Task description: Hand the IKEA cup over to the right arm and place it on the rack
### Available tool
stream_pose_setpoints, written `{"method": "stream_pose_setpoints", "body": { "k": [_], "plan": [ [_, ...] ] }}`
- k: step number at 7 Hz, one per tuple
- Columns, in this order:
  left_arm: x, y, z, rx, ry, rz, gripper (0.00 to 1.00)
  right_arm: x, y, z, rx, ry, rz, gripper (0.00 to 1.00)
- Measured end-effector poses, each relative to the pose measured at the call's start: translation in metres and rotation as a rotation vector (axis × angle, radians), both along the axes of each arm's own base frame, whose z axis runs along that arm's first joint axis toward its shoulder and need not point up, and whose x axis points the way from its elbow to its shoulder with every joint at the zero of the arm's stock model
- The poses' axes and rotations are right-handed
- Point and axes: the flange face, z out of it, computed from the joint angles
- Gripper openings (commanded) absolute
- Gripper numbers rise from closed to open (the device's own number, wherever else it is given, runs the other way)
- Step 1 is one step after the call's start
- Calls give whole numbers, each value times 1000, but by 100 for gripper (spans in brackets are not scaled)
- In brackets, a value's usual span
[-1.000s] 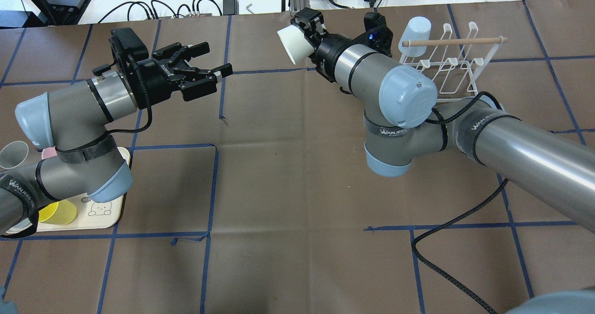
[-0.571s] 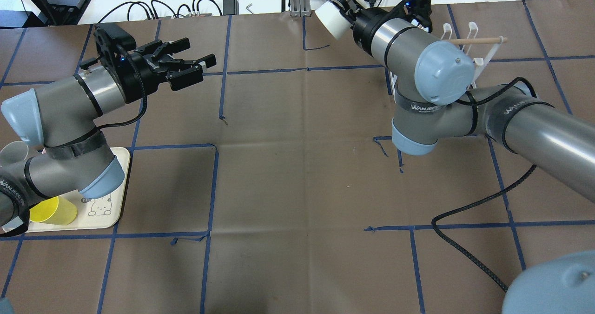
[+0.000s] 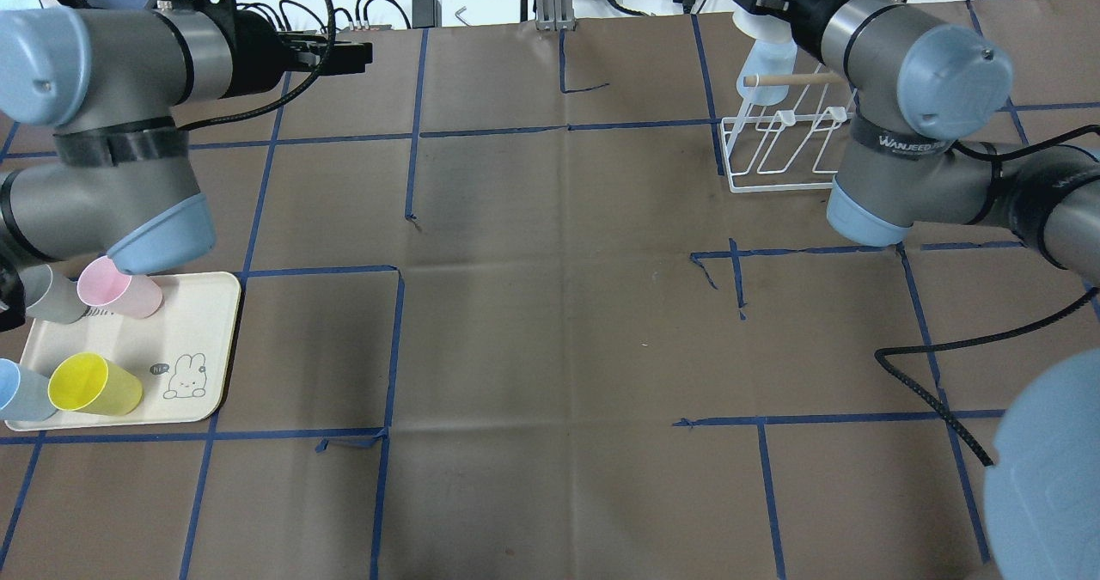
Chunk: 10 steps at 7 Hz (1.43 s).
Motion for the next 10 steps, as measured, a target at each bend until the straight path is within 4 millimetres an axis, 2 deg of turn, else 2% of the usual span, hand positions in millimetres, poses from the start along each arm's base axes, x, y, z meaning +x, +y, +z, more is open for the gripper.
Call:
{"method": "stream_pose_setpoints", "body": {
  "k": [2, 3, 5, 6, 8, 10],
  "plan": [
    [-13, 2, 42, 290, -99, 82, 99, -52, -15, -3, 10, 174, -46, 9],
    [-14, 10, 53, 428, -123, 118, 99, -71, -22, -12, 27, 221, -81, 9],
    [-13, 45, 61, 661, -155, 184, 99, -108, -51, -30, 44, 266, -126, 9],
    [-14, 57, 59, 720, -148, 223, 99, -124, -65, -37, 43, 270, -141, 9],
    [-11, 67, 52, 766, -177, 277, 99, -135, -77, -51, 56, 269, -149, 9],
    [-9, 73, 46, 776, -193, 295, 99, -133, -73, -63, 73, 263, -149, 9]
  ]
}}
